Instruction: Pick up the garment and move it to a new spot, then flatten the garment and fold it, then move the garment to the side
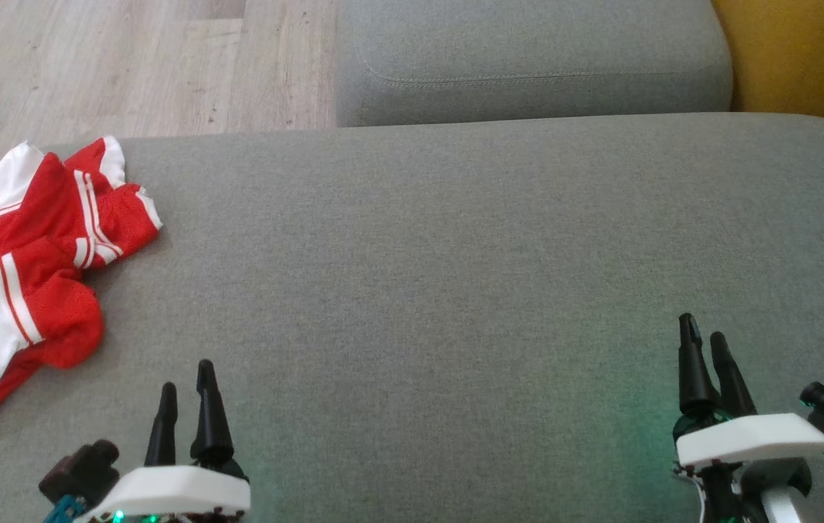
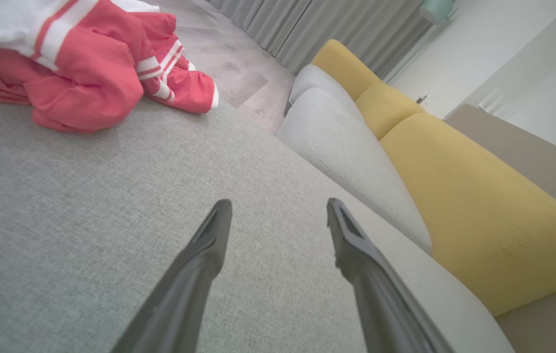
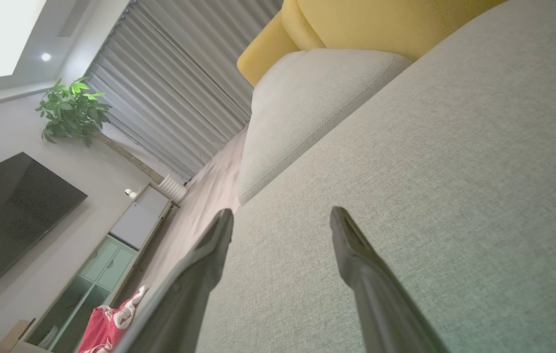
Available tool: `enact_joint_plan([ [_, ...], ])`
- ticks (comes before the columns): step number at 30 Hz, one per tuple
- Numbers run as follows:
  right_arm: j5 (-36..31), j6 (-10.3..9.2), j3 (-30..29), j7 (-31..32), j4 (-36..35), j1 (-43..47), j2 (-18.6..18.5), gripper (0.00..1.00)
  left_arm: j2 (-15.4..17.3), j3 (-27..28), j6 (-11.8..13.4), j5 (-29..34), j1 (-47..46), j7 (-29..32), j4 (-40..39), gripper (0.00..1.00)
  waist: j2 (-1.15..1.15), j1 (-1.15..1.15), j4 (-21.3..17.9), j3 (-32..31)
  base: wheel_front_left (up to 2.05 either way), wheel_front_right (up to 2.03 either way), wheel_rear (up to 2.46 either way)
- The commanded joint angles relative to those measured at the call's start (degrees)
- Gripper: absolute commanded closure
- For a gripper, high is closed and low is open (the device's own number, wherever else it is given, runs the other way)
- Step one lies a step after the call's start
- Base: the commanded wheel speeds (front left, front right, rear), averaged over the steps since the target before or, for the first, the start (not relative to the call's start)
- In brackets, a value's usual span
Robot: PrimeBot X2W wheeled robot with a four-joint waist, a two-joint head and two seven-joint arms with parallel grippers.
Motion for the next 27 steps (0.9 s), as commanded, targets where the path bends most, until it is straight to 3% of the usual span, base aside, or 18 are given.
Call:
enact_joint_plan([
  [1,-2.2,-0.02,1.2,-0.9,-1.8,-0.8,-0.4,0.00,0.4,0.2,0.2,2.2,-0.7,-0.8,-1.9,0.00,0.00,0.00,0.0,0.0,0.00,0.00,0.00],
  [27,-21.5,-0.03,4.9,-5.3,-1.7,-0.8,-0.5,0.00,0.5,-2.5,1.6,19.5,0.5,-5.1,-1.0,0.00,0.00,0.00,0.9,0.0,0.00,0.00,0.00],
])
